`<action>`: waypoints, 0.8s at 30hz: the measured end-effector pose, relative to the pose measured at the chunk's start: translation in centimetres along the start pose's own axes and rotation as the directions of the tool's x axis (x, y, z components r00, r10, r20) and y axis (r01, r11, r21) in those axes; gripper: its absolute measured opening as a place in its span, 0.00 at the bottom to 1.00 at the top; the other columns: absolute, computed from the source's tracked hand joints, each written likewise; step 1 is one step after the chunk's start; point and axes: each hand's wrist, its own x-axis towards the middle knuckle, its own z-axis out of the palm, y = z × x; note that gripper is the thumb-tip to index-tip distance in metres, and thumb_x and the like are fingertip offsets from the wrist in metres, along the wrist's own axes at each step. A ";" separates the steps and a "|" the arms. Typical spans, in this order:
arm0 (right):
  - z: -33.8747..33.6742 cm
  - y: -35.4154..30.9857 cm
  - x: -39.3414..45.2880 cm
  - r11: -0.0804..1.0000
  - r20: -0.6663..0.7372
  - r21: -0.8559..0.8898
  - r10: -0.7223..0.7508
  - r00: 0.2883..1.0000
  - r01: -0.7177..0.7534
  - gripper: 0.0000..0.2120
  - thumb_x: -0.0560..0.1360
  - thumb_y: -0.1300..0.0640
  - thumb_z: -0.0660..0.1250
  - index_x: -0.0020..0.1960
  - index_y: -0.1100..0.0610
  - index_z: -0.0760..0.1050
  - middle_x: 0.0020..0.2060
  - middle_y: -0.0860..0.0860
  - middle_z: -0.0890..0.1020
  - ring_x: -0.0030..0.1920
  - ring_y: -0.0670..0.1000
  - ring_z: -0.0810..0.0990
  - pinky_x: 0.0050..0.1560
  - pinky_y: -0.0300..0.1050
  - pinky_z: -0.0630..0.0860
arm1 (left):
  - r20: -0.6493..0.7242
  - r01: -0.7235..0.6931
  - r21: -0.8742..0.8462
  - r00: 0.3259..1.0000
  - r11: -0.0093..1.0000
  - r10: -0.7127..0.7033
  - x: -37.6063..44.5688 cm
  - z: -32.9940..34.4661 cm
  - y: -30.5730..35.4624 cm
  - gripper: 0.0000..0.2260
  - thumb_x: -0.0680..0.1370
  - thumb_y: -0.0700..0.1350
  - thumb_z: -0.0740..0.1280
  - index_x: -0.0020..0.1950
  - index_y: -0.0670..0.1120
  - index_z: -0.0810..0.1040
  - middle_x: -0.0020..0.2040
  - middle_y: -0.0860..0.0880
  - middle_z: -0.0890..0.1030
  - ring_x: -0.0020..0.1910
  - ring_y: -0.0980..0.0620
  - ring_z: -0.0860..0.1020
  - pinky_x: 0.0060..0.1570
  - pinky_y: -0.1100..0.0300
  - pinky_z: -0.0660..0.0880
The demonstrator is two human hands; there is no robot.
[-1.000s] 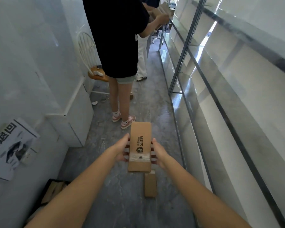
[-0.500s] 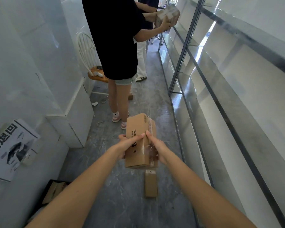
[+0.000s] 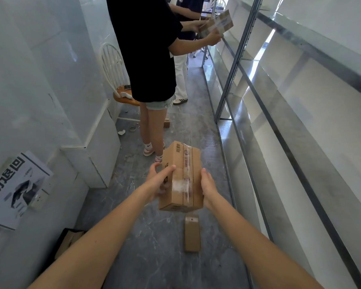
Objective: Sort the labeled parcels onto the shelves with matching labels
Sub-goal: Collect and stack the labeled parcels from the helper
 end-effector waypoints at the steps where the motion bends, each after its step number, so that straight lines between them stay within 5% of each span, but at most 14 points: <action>1: -0.1 -0.1 -0.1 1.000 0.007 0.009 0.007 1.000 -0.007 0.22 0.84 0.45 0.49 0.69 0.56 0.69 0.55 0.53 0.79 0.55 0.53 0.78 0.60 0.54 0.75 | -0.002 -0.018 0.009 1.000 1.000 0.018 -0.2 0.1 0.1 0.22 0.76 0.57 0.69 0.65 0.58 0.62 0.51 0.51 0.77 0.42 0.49 0.77 0.46 0.52 0.76; 5: -0.4 -0.2 -0.6 0.991 0.145 0.067 0.106 0.984 -0.117 0.25 0.83 0.39 0.46 0.60 0.51 0.75 0.51 0.54 0.83 0.49 0.53 0.82 0.46 0.51 0.79 | -0.023 -0.065 0.063 0.997 0.996 0.067 -0.5 0.3 0.2 0.19 0.76 0.59 0.67 0.64 0.59 0.67 0.55 0.49 0.77 0.47 0.48 0.77 0.46 0.51 0.77; 11: -0.9 0.5 -0.4 0.980 0.277 0.111 0.131 0.952 -0.167 0.27 0.81 0.34 0.47 0.58 0.50 0.78 0.55 0.57 0.84 0.55 0.57 0.83 0.59 0.59 0.79 | -0.024 -0.022 0.035 0.999 0.999 0.022 -0.7 0.0 0.0 0.19 0.77 0.59 0.65 0.64 0.53 0.72 0.55 0.46 0.79 0.52 0.41 0.81 0.56 0.42 0.79; 16: -1.2 0.6 -0.2 0.978 0.285 0.099 0.147 0.947 -0.182 0.26 0.82 0.36 0.46 0.54 0.49 0.78 0.50 0.55 0.84 0.50 0.56 0.83 0.51 0.54 0.80 | -0.025 -0.020 0.040 0.999 0.999 0.021 -0.8 0.0 0.1 0.15 0.78 0.57 0.65 0.60 0.51 0.74 0.55 0.45 0.79 0.53 0.41 0.81 0.56 0.41 0.79; 20: -0.8 1.2 0.0 0.979 0.278 0.133 0.114 0.954 -0.156 0.29 0.80 0.34 0.49 0.66 0.51 0.75 0.52 0.56 0.84 0.52 0.56 0.83 0.50 0.54 0.81 | -0.062 -0.033 0.004 0.998 0.999 0.034 -0.4 0.3 0.0 0.08 0.80 0.54 0.64 0.51 0.51 0.78 0.48 0.50 0.80 0.48 0.50 0.79 0.57 0.48 0.77; 24: -0.7 1.5 -0.4 0.973 0.218 0.150 0.140 0.966 -0.175 0.33 0.75 0.32 0.61 0.65 0.58 0.74 0.34 0.54 0.81 0.30 0.50 0.80 0.31 0.43 0.77 | -0.116 -0.069 -0.043 0.991 0.997 0.064 -0.1 0.1 -0.1 0.09 0.82 0.48 0.62 0.45 0.49 0.78 0.42 0.51 0.80 0.41 0.54 0.77 0.42 0.59 0.74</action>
